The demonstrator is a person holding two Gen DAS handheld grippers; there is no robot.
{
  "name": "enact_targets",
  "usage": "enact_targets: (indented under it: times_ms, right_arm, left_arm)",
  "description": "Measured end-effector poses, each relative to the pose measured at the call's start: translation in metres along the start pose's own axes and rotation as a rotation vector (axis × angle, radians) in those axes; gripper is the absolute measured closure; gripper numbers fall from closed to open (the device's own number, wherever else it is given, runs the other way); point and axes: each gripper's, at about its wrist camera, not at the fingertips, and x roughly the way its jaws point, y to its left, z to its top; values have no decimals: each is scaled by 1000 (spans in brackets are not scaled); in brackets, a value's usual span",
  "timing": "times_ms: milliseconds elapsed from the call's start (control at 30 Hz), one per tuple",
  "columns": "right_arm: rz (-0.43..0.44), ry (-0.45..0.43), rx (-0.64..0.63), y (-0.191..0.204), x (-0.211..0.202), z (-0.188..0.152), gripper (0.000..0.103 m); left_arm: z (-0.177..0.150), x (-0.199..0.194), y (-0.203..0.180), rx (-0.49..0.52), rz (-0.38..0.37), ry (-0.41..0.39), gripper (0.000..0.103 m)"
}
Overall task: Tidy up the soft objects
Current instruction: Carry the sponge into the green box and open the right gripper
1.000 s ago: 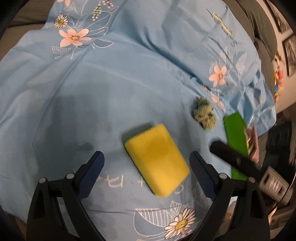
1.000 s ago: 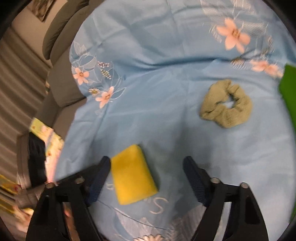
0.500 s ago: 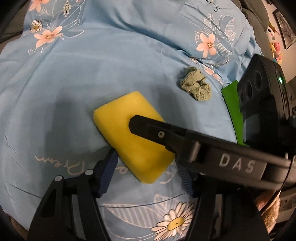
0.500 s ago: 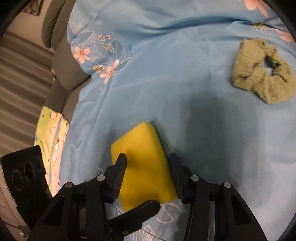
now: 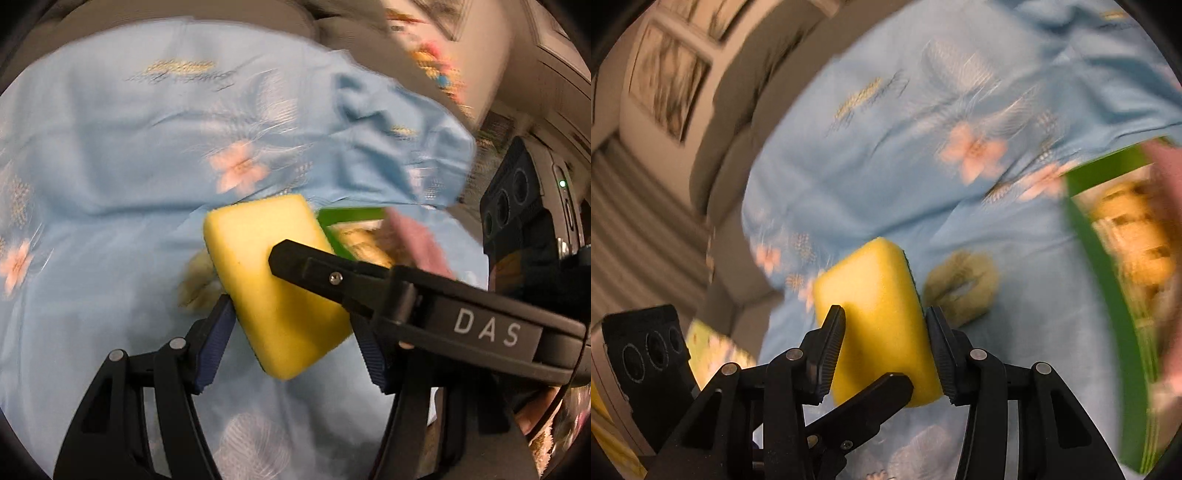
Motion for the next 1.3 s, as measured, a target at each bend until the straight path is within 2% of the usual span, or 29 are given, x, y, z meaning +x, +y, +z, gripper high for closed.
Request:
enact_targets:
  times_ms: [233, 400, 533, 600, 667, 733, 800, 867, 1033, 1200, 1267, 1300]
  right_arm:
    - [-158, -285, 108, -57, -89, 20, 54]
    - [-247, -387, 225, -108, -122, 26, 54]
    - [-309, -396, 363, -155, -130, 23, 54]
    - [-348, -398, 385, -166, -132, 21, 54]
    - [-429, -385, 404, -178, -126, 23, 54]
    - [-501, -336, 435, -193, -114, 23, 54]
    - [-457, -332, 471, -207, -114, 20, 54]
    - [-425, -335, 502, -213, -114, 19, 54]
    - [-450, -336, 491, -210, -114, 19, 54]
    - [-539, -373, 434, -190, -121, 16, 54]
    - [-559, -400, 420, -181, -126, 15, 45]
    - [-567, -419, 408, -176, -129, 14, 33]
  left_arm:
    - [30, 38, -85, 187, -221, -52, 41]
    - [40, 83, -136, 265, -328, 1, 41]
    - [37, 124, -170, 323, -352, 99, 42]
    - [33, 137, -179, 337, -350, 123, 44]
    - [28, 148, -185, 343, -323, 136, 44]
    - [22, 160, -183, 339, -279, 179, 45]
    - [19, 170, -178, 295, -284, 210, 44]
    - [19, 169, -173, 270, -302, 204, 44]
    - [18, 162, -173, 260, -288, 207, 43]
    - [18, 136, -162, 223, -311, 194, 39]
    - [20, 119, -155, 218, -292, 170, 32]
    - [21, 110, -151, 215, -289, 156, 25]
